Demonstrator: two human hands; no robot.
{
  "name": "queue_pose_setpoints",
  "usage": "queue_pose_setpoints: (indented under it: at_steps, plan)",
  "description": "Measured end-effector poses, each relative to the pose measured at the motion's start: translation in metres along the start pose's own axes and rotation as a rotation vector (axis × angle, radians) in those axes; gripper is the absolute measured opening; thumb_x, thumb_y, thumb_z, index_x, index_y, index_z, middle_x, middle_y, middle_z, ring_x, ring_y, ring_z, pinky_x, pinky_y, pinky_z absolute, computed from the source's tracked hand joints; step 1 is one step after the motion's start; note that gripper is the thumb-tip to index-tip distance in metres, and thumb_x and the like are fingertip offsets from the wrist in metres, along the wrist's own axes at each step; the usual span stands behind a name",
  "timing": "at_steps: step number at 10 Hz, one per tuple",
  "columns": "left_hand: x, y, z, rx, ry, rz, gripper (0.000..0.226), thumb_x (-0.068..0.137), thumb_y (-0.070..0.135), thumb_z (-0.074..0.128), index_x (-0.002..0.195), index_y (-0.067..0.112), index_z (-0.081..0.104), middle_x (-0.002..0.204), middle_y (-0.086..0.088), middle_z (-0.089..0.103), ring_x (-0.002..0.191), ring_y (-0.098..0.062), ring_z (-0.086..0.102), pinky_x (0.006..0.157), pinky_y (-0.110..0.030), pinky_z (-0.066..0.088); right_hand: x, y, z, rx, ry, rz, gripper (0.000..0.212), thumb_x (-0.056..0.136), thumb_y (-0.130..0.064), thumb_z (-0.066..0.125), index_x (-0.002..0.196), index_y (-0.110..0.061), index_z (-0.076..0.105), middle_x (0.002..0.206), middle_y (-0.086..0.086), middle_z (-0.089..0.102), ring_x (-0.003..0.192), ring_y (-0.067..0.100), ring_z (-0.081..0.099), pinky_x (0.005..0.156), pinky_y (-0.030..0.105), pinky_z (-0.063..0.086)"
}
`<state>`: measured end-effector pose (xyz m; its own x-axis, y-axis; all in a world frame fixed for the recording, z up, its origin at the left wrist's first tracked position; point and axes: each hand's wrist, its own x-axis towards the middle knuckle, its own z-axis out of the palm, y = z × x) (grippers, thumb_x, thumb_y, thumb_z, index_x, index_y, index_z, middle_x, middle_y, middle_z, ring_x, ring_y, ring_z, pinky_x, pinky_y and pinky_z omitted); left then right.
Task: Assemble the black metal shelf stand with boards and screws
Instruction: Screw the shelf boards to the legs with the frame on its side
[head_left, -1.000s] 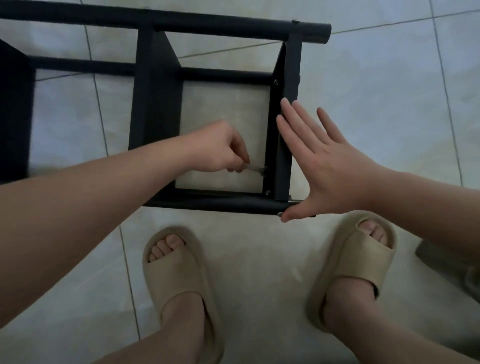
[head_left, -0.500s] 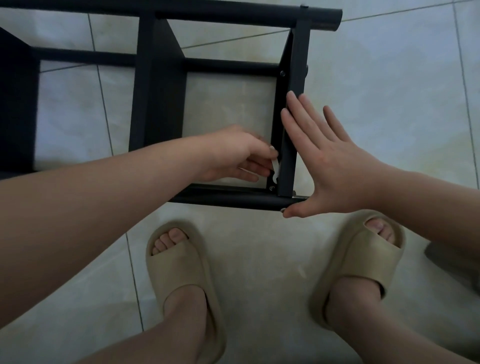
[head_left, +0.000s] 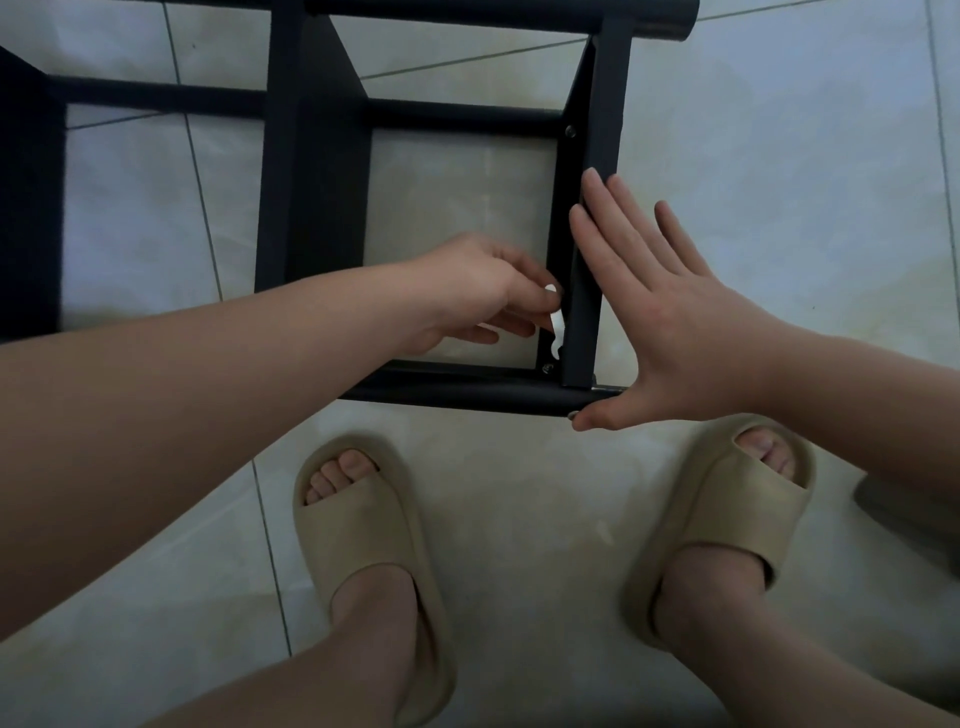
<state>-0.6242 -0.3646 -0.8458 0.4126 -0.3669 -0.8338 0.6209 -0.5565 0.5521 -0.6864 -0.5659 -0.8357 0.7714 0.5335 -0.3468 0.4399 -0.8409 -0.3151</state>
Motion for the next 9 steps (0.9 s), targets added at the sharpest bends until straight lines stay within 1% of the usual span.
queue_pose_setpoints:
  at_steps: [1, 2, 4, 5, 7, 9]
  plan:
    - [-0.0005, 0.0033, -0.0012, -0.017, -0.002, 0.003, 0.004, 0.090, 0.025, 0.071, 0.092, 0.027, 0.068, 0.085, 0.009, 0.077, 0.092, -0.008, 0.073, 0.090, -0.035, 0.049, 0.0000, 0.0000, -0.0004, 0.000, 0.000, 0.002, 0.142, 0.064, -0.092, 0.047, 0.159, -0.002, -0.007, 0.167, 0.013, -0.020, 0.154, 0.027, -0.019, 0.125, 0.054, -0.001]
    - [-0.0012, 0.0058, -0.0038, -0.013, -0.035, 0.003, 0.004, 0.091, 0.026, 0.070, 0.095, 0.027, 0.068, 0.089, 0.008, 0.078, 0.089, -0.006, 0.073, 0.093, -0.038, 0.048, 0.0004, -0.0001, -0.0004, -0.001, -0.002, 0.002, 0.142, 0.065, -0.093, 0.048, 0.159, -0.002, -0.008, 0.167, 0.013, -0.020, 0.154, 0.027, -0.020, 0.125, 0.054, -0.001]
    - [-0.0018, 0.0047, -0.0053, 0.094, -0.096, -0.020, 0.007, 0.090, 0.028, 0.071, 0.096, 0.027, 0.068, 0.090, 0.007, 0.078, 0.095, -0.008, 0.072, 0.092, -0.038, 0.047, 0.0006, -0.0005, 0.0004, -0.004, 0.001, 0.004, 0.143, 0.064, -0.093, 0.048, 0.159, -0.002, -0.008, 0.167, 0.013, -0.020, 0.154, 0.027, -0.020, 0.125, 0.054, -0.001]
    - [-0.0019, 0.0041, -0.0034, 0.131, -0.084, -0.031, 0.007, 0.090, 0.028, 0.071, 0.095, 0.026, 0.066, 0.090, 0.007, 0.078, 0.100, -0.010, 0.070, 0.091, -0.039, 0.046, 0.0008, -0.0002, 0.0005, -0.009, -0.004, 0.002, 0.143, 0.064, -0.093, 0.049, 0.159, -0.003, -0.008, 0.167, 0.013, -0.021, 0.154, 0.027, -0.020, 0.125, 0.053, -0.002]
    - [-0.0023, 0.0079, -0.0006, 0.100, -0.056, -0.013, 0.003, 0.092, 0.027, 0.068, 0.094, 0.026, 0.066, 0.090, 0.007, 0.078, 0.097, -0.008, 0.070, 0.095, -0.039, 0.046, 0.0005, 0.0000, 0.0004, -0.003, 0.002, 0.001, 0.142, 0.064, -0.093, 0.048, 0.159, -0.002, -0.007, 0.167, 0.013, -0.020, 0.154, 0.027, -0.019, 0.125, 0.053, -0.002]
    - [-0.0023, 0.0056, -0.0019, 0.092, -0.059, -0.033, 0.006, 0.092, 0.028, 0.068, 0.097, 0.026, 0.066, 0.091, 0.007, 0.078, 0.100, -0.010, 0.070, 0.095, -0.039, 0.046, 0.0009, -0.0005, 0.0000, -0.001, -0.009, 0.004, 0.143, 0.064, -0.093, 0.049, 0.159, -0.003, -0.008, 0.167, 0.012, -0.021, 0.154, 0.026, -0.021, 0.124, 0.052, -0.004]
